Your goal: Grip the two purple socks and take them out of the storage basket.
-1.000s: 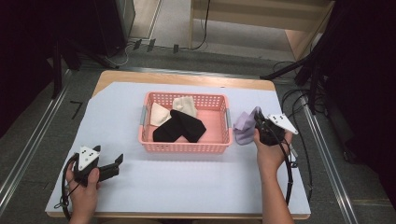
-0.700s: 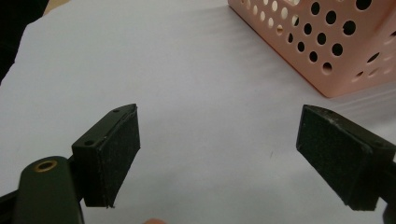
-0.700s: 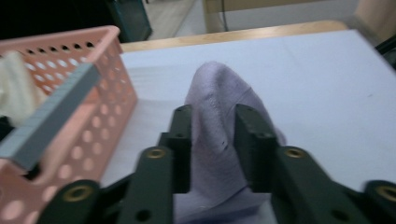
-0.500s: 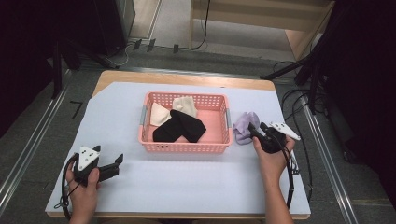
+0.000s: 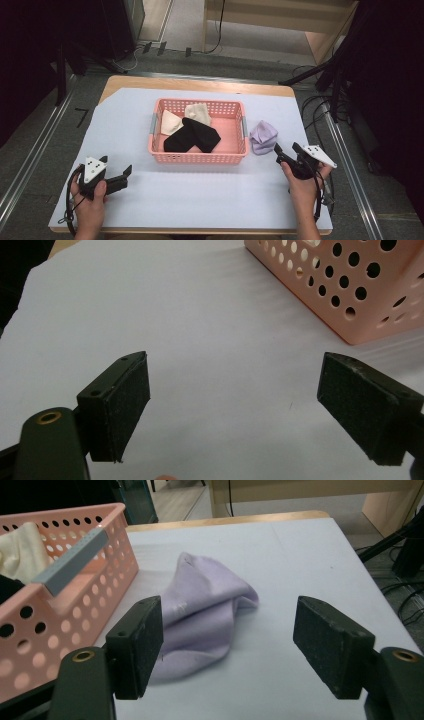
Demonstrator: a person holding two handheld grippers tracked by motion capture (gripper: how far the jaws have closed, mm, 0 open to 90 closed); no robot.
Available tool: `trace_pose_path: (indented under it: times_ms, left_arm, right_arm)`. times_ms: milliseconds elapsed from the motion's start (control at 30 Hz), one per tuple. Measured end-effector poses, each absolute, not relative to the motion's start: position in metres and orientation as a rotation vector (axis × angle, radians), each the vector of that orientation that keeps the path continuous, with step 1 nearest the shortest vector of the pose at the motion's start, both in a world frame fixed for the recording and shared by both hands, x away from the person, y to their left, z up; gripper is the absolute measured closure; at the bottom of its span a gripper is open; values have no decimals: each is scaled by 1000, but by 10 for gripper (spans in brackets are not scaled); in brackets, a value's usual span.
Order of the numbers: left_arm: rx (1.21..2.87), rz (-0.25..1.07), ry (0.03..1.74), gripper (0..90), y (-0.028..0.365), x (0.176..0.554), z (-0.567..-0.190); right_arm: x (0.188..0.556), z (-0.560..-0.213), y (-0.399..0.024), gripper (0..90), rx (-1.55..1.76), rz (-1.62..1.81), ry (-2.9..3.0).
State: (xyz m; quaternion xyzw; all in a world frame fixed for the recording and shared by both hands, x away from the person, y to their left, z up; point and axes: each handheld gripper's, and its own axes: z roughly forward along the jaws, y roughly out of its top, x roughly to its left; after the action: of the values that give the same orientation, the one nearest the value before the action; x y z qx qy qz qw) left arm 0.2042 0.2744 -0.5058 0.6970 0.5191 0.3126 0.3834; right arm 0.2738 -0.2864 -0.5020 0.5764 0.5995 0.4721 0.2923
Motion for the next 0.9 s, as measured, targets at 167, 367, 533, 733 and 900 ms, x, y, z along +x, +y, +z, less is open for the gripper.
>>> trace_pose_path:
  times_ms: [167, 367, 533, 733, 900]
  left_arm:
    - [1779, 798, 1320, 146, 274, 203, -505]
    - [1779, 803, 1317, 146, 274, 203, -506]
    - [1776, 805, 1318, 146, 274, 203, -506]
    - [1775, 805, 1315, 146, 274, 203, -506]
    - [1778, 803, 1318, 146, 274, 203, -506]
  right_arm:
    - [256, -505, -299, 276, 1531, 1256, 1599]
    - [236, -508, -311, 276, 1524, 1250, 1600]
    - [219, -508, -323, 273, 1512, 1241, 1601]
    - [197, -515, -343, 273, 1534, 1227, 1585]
    - [183, -521, -356, 274, 1567, 1210, 1566]
